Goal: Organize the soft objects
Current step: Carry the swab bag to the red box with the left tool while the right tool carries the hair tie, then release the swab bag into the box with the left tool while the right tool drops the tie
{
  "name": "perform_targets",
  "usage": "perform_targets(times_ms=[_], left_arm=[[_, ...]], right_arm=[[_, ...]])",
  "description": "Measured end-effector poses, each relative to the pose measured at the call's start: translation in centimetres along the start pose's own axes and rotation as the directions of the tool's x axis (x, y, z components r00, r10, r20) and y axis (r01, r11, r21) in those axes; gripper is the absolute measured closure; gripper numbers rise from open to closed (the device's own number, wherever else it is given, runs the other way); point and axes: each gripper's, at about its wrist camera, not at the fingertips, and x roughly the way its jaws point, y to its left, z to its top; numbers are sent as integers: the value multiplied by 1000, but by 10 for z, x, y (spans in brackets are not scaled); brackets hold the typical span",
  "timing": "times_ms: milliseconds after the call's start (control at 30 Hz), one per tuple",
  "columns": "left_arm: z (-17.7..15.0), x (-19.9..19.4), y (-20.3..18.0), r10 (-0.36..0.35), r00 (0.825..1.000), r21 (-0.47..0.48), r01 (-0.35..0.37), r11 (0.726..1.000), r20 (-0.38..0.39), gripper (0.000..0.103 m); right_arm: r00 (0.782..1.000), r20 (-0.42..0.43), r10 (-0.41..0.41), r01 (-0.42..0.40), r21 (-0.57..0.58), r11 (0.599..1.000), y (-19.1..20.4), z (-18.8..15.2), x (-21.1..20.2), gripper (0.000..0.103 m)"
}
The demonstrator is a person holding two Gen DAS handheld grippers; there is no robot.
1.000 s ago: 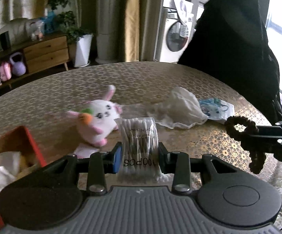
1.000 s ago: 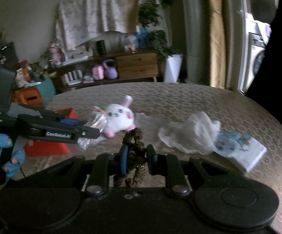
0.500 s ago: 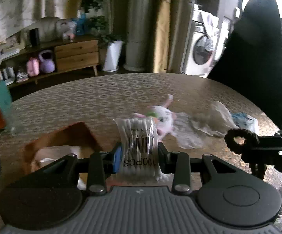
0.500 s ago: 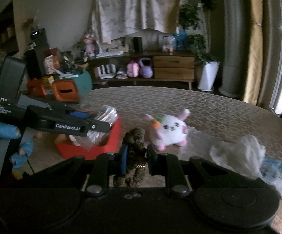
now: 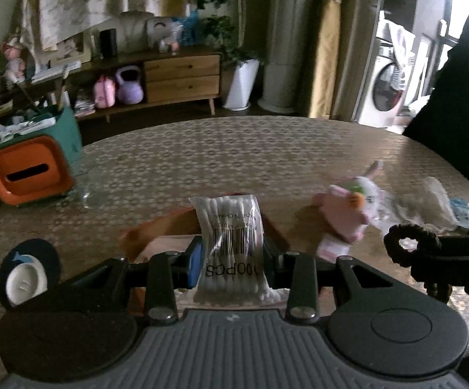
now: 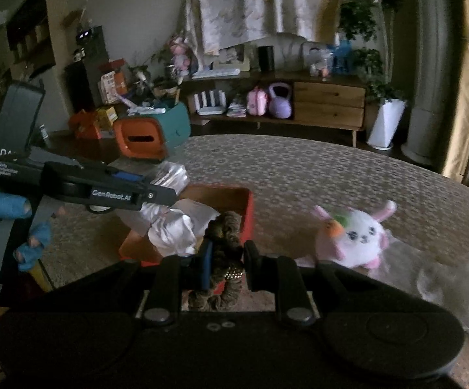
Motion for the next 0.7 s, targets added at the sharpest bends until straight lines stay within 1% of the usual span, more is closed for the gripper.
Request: perform_targets(times_ms=[133,333,433,567,700], left_arm=[[-1,16,22,15,999,-26,-15,1000,-33,66],[-14,35,37,21,997,-48,-25,999,-78,66],[-21,41,37,14,995,-44,-19,999,-97,66],[-29,45,31,4,995,-13,-5,1000,-100,66],[-35,53,25,-18,993,-6,18,1000,-115,66]], right_arm=[[1000,-27,9,-10,-33,999,12,8,28,84],[998,-64,-4,-1,-76,997,20,20,72,84],[997,-80,-7,1,-73,997,19,25,92,84],[995,-103,-7,1,-64,998,15,30,118,84],[991,-132,-18,14,-31,999,6,32,143,84]])
